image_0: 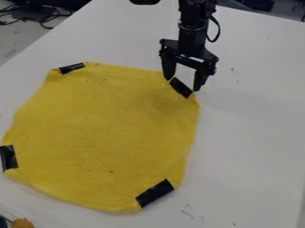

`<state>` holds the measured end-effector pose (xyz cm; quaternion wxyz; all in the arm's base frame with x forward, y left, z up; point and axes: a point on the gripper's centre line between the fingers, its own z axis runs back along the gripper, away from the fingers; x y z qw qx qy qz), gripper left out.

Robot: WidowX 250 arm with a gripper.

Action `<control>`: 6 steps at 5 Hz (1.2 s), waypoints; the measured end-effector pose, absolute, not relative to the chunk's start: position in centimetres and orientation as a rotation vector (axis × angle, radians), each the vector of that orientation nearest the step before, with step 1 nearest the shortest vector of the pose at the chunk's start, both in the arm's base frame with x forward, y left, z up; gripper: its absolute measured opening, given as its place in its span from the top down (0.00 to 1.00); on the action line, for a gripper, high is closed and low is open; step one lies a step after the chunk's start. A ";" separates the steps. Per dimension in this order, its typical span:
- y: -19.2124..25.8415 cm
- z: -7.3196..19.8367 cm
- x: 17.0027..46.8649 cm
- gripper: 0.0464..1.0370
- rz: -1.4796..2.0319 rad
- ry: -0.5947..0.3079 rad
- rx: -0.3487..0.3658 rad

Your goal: Fold cloth from top right to bottom left

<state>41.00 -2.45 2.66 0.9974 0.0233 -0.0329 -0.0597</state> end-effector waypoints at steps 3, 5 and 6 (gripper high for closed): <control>-2.3 0.9 42.3 0.26 -0.115 -0.035 0.022; -1.5 0.9 42.5 0.72 -0.095 -0.035 0.027; -1.2 1.0 42.2 0.86 -0.087 -0.017 0.069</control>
